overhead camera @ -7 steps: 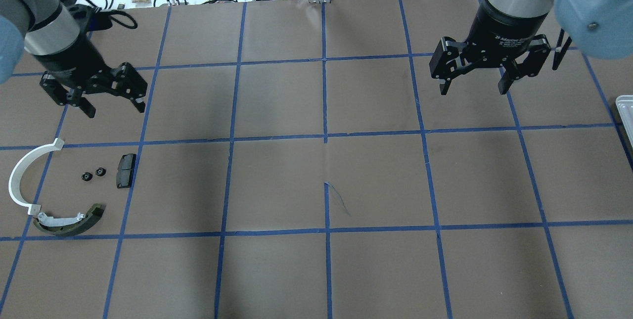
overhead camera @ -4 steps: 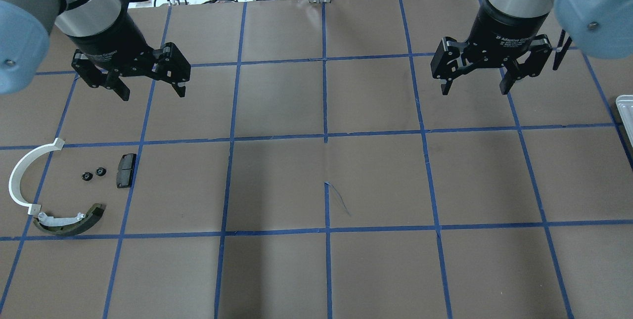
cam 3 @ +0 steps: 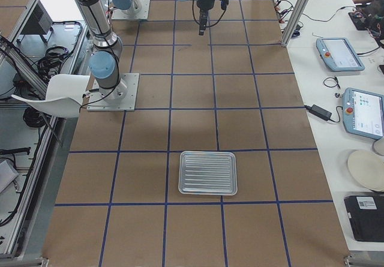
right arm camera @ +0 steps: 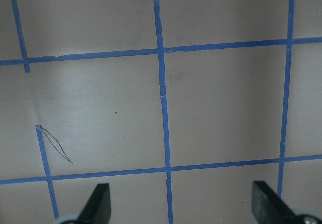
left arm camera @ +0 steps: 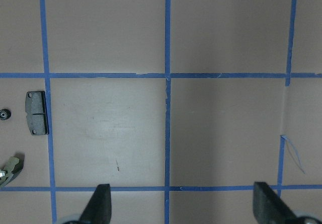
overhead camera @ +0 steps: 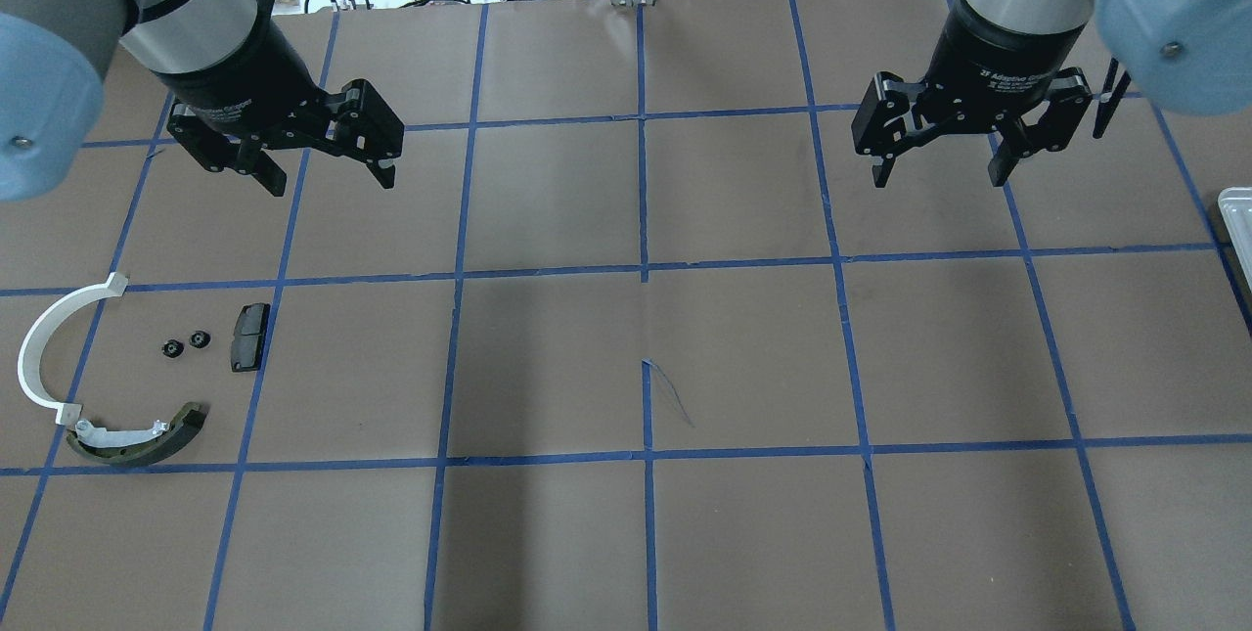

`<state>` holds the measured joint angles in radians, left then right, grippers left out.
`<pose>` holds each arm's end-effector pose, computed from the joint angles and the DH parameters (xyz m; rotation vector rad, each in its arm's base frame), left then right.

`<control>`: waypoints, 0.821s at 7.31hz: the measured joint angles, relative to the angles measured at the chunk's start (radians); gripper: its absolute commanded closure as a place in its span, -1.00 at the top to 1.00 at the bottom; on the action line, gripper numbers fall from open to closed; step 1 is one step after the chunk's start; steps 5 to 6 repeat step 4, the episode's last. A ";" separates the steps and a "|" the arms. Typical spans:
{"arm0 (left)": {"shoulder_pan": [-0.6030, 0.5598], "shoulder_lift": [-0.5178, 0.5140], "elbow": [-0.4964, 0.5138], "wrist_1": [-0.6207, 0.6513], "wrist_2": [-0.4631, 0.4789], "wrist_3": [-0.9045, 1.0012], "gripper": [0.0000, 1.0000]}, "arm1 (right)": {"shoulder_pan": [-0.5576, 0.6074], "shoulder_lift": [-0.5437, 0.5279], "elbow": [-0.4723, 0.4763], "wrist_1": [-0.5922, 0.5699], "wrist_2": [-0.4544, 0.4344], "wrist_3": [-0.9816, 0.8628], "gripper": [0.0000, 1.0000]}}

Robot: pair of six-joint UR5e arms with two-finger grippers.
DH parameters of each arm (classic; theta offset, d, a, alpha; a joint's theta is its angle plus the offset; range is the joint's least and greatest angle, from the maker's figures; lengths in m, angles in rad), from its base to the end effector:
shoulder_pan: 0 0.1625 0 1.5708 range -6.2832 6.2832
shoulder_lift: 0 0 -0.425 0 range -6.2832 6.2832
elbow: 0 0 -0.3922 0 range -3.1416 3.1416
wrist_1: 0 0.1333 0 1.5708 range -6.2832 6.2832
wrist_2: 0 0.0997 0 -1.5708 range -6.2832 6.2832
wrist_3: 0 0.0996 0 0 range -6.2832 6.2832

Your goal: Place bearing gear from tray to pile

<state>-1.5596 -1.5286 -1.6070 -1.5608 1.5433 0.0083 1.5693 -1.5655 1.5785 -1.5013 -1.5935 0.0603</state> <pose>-0.1307 -0.4770 0.4915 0.0042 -3.1142 0.0253 0.1303 -0.4858 0.4749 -0.0947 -3.1124 -0.1274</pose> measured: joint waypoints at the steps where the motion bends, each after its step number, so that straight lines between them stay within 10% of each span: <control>1: 0.000 0.003 -0.002 -0.002 -0.002 0.021 1.00 | 0.000 0.000 0.000 -0.001 0.001 0.000 1.00; 6: 0.000 0.008 -0.005 -0.003 -0.004 0.042 1.00 | 0.000 -0.001 0.000 -0.005 0.009 -0.013 1.00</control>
